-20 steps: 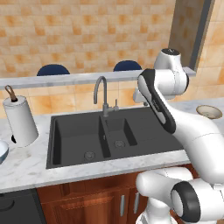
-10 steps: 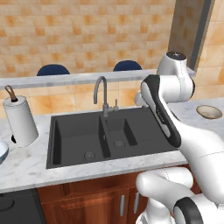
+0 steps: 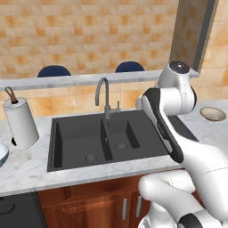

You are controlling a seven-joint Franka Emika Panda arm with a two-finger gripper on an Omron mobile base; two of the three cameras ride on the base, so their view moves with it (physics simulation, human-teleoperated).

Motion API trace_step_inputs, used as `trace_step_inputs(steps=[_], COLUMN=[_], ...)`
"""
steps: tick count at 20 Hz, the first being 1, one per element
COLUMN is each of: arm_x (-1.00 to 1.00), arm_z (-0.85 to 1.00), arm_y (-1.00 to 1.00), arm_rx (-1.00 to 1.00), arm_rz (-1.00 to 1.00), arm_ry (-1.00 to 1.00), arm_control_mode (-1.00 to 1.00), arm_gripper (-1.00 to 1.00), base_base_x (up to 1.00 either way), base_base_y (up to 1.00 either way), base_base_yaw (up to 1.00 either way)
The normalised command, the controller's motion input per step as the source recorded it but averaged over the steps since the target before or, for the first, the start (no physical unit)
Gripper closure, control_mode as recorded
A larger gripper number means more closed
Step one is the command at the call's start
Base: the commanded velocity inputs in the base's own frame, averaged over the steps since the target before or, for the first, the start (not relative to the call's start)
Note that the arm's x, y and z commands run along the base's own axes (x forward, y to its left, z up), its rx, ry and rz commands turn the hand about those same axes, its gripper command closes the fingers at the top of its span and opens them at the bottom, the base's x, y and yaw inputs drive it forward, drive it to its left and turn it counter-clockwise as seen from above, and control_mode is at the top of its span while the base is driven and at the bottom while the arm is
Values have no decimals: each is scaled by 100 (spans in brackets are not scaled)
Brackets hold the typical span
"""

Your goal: Rinse each bowl for a few seconds and place them down in the sink or on the counter.

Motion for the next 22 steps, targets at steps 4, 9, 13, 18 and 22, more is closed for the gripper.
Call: trace_step_inputs(steps=[4, 9, 13, 18, 22], arm_x=[24, 26, 28, 32, 33], arm_z=[-8, -9, -2, 0, -7], arm_y=[1, 0, 0, 0, 0], arm_rx=[0, 0, 0, 0, 0], arm_rz=[0, 0, 0, 0, 0], arm_ry=[-5, -2, 0, 0, 0], arm_control_mode=[-100, -100, -100, -100, -100], arm_gripper=[-100, -100, -100, -100, -100], base_base_x=[0, 0, 0, 0, 0], base_base_y=[0, 0, 0, 0, 0], base_base_yaw=[0, 0, 0, 0, 0])
